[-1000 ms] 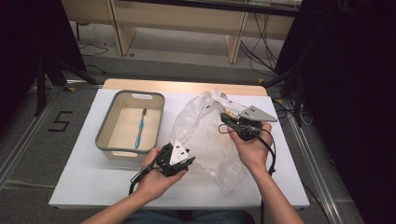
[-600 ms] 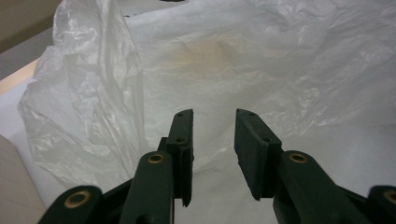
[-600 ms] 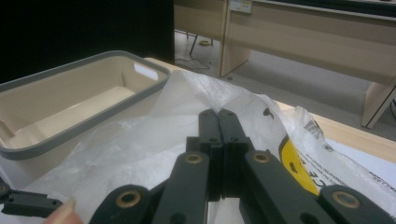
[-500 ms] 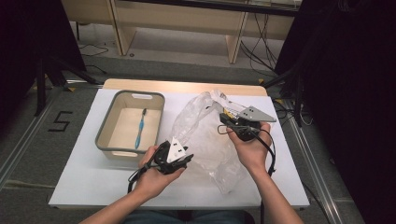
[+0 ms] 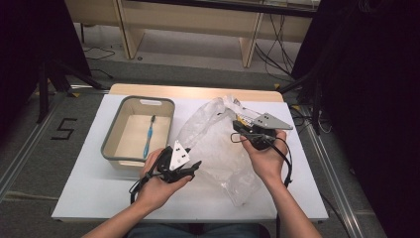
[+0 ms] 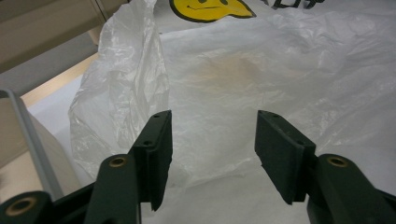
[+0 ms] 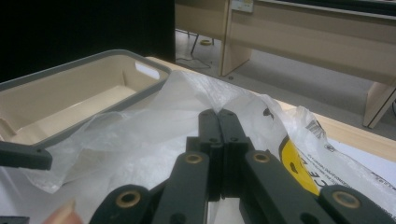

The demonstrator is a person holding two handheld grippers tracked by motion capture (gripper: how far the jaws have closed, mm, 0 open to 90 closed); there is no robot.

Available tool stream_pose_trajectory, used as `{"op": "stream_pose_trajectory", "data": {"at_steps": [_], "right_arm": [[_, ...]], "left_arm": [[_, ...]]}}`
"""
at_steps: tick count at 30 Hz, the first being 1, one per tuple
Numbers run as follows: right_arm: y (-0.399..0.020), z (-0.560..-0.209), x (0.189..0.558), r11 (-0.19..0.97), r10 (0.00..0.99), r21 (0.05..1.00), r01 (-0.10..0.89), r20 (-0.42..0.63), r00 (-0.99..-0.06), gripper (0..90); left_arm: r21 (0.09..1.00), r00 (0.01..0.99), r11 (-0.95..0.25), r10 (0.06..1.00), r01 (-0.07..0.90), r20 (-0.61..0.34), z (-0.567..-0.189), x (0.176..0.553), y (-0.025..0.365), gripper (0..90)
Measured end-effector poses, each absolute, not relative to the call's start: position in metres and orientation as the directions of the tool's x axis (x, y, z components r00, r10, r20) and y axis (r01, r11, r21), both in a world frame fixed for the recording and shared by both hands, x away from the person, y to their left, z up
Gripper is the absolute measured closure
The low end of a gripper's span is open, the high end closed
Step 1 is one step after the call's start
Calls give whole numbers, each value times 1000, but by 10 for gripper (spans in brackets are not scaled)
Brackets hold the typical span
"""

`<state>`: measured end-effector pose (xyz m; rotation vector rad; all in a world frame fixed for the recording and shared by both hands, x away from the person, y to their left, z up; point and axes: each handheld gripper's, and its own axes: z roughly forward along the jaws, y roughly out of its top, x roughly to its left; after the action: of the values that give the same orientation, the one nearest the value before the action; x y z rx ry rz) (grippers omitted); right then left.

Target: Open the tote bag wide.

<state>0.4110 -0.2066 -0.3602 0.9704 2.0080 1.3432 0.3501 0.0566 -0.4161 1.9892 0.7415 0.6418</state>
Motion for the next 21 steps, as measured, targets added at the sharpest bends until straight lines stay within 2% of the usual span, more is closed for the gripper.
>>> {"op": "stream_pose_trajectory", "data": {"at_steps": [6, 21], "right_arm": [[-206, -361, 411, 251, 798, 929, 272, -40, -602, 900], [-206, -363, 411, 249, 799, 928, 276, -35, -601, 900]], "left_arm": [[871, 667, -413, 731, 266, 143, -411, 352, 64, 374], [879, 667, -366, 741, 305, 78, -397, 360, 87, 315]]}}
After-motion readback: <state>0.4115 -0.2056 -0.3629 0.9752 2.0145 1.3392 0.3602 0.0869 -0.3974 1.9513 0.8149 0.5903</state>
